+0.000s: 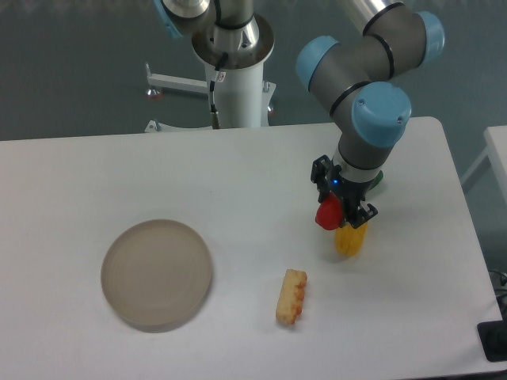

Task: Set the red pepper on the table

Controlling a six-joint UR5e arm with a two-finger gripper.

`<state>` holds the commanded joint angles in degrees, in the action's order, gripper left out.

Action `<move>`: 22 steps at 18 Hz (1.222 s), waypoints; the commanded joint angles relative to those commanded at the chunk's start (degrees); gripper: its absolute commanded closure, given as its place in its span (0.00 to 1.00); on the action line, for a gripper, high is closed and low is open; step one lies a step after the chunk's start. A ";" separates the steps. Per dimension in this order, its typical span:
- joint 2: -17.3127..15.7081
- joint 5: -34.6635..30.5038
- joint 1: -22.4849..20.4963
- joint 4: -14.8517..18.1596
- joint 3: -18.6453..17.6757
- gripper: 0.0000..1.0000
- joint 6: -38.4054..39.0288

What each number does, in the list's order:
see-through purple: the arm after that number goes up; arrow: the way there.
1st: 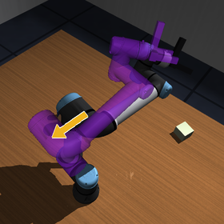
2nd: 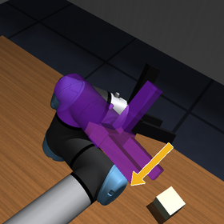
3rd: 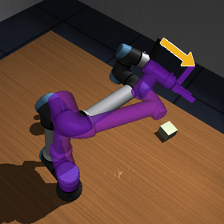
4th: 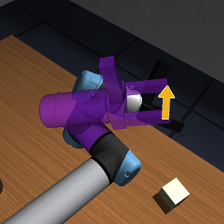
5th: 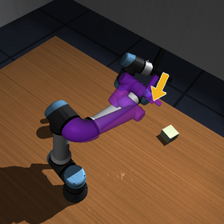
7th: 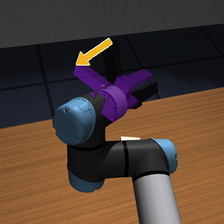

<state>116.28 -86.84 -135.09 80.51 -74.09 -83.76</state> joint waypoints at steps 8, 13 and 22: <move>-0.26 -0.09 -0.09 0.09 0.00 0.66 -0.09; -1.75 0.00 -0.18 -0.17 -4.12 0.67 -0.18; -8.43 -0.35 10.01 -8.96 -22.66 0.67 7.38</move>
<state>107.85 -87.19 -125.08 71.55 -96.75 -76.38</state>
